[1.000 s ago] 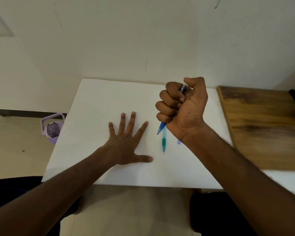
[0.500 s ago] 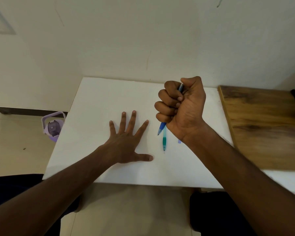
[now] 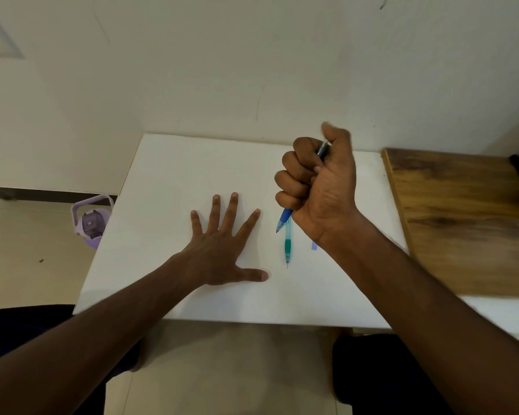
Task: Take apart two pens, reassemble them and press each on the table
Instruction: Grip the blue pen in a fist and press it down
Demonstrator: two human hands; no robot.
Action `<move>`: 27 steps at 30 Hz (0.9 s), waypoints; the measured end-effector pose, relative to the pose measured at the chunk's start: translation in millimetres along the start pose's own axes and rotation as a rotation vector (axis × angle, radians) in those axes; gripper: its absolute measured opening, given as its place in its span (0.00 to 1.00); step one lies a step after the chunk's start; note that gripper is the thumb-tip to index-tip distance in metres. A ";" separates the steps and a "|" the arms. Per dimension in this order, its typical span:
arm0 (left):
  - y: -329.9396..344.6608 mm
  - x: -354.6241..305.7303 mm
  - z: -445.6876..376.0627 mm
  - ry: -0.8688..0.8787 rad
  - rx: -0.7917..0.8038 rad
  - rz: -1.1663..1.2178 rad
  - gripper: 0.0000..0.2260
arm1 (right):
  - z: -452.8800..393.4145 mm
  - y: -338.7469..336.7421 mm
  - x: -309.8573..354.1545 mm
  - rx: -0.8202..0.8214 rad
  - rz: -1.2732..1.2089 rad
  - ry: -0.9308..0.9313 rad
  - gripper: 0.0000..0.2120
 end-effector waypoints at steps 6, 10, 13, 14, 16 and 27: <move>2.3 1.4 -1.9 -0.003 -0.008 0.005 0.60 | -0.1 -0.5 0.1 -0.026 -0.040 -0.025 0.28; 2.7 2.1 -1.8 -0.007 -0.008 -0.003 0.60 | 0.3 2.6 0.3 -0.008 -0.014 -0.035 0.28; 1.5 1.7 -0.8 -0.010 -0.004 -0.006 0.60 | 1.2 4.1 -0.8 0.019 -0.026 -0.044 0.30; 0.9 1.5 -0.4 -0.010 0.001 -0.005 0.60 | 1.5 4.3 -1.0 0.019 -0.028 -0.044 0.30; -0.1 0.9 0.7 -0.008 0.006 -0.001 0.60 | 1.4 3.7 -0.8 0.008 -0.018 -0.043 0.29; -4.2 -3.1 4.3 -0.005 0.010 -0.010 0.60 | -0.4 -2.2 0.8 -0.019 -0.032 -0.023 0.24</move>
Point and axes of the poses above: each hand's wrist, its own z-axis away from the middle knuckle, its own y-axis out of the palm, x = y × z, the point moved 3 cm from there along -z, towards the middle knuckle, and after that the axes turned 8 degrees about y, right-handed, at the moved point
